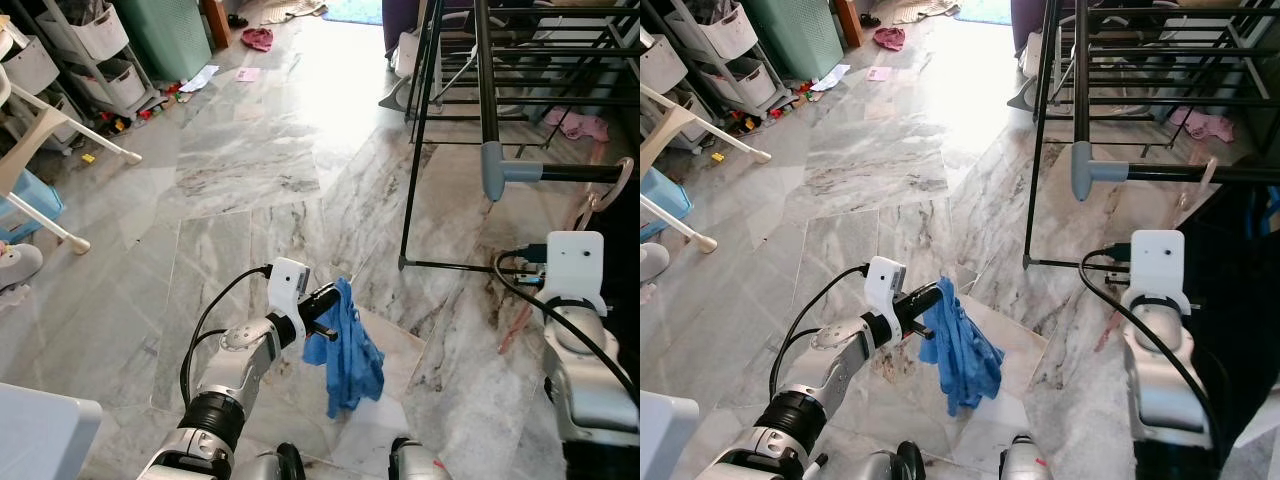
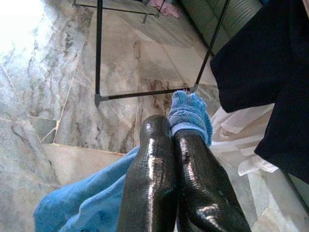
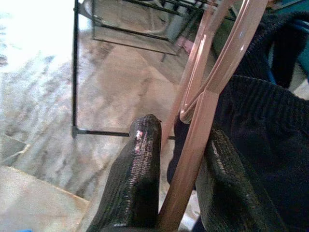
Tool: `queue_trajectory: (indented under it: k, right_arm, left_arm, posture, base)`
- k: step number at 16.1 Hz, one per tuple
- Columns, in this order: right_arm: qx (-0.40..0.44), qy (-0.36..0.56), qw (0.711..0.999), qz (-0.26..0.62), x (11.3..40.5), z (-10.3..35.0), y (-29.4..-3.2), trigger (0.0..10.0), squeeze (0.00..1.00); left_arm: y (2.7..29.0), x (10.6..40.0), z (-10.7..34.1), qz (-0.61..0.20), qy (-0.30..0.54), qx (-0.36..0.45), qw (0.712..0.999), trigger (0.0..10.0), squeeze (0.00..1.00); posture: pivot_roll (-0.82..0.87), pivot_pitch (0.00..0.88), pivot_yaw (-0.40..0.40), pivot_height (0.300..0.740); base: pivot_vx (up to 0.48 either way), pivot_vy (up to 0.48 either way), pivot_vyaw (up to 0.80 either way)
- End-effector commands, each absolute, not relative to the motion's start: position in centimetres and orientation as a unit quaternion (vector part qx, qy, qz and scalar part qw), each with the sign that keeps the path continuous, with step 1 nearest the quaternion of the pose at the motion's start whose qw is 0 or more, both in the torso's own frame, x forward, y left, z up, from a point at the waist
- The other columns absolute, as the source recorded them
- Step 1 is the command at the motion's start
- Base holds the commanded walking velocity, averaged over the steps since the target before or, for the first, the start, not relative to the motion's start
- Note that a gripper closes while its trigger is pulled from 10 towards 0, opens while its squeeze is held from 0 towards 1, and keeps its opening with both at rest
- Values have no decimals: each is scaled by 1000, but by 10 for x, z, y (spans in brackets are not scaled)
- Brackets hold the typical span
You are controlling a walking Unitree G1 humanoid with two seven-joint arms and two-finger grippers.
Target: Hang hanger
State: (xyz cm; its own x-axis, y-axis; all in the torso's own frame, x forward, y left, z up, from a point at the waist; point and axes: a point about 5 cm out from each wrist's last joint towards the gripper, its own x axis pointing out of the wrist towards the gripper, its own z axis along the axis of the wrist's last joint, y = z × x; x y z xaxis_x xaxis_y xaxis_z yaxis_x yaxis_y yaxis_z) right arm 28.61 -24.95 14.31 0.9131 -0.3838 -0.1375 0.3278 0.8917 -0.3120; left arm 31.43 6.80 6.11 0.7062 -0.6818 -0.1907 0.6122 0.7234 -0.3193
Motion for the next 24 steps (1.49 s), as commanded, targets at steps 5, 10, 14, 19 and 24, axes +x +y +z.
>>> queue_trajectory:
  k: [5, 10, 14, 19, 24]
  right_arm:
    - [-111, 80, 984, -112, 270, 146, -251, 0, 0]
    - [-121, 87, 986, -79, 266, 148, -257, 3294, 0]
    - [-197, 113, 974, -1, 261, 152, -257, 10000, 0]
    - [-246, 136, 960, 21, 252, 156, -267, 10000, 0]
    - [-291, 156, 944, 4, 244, 163, -289, 10000, 0]
  left_arm:
    - [68, 317, 61, -351, 148, -103, 919, 10000, 0]
    - [68, 316, 59, -349, 154, -93, 920, 10000, 0]
    - [69, 316, 57, -348, 158, -88, 920, 10000, 0]
    - [69, 316, 57, -348, 161, -85, 920, 10000, 0]
    - [68, 316, 57, -351, 162, -84, 919, 10000, 0]
  posture:
    - [-310, 186, 146, 740]
    - [-310, 186, 146, 740]
    - [-313, 196, 158, 740]
    - [-317, 198, 162, 740]
    - [-321, 201, 168, 740]
  base:
    - [0, 0, 0]
    - [0, 0, 0]
    - [0, 0, 0]
    - [0, 0, 0]
    - [0, 0, 0]
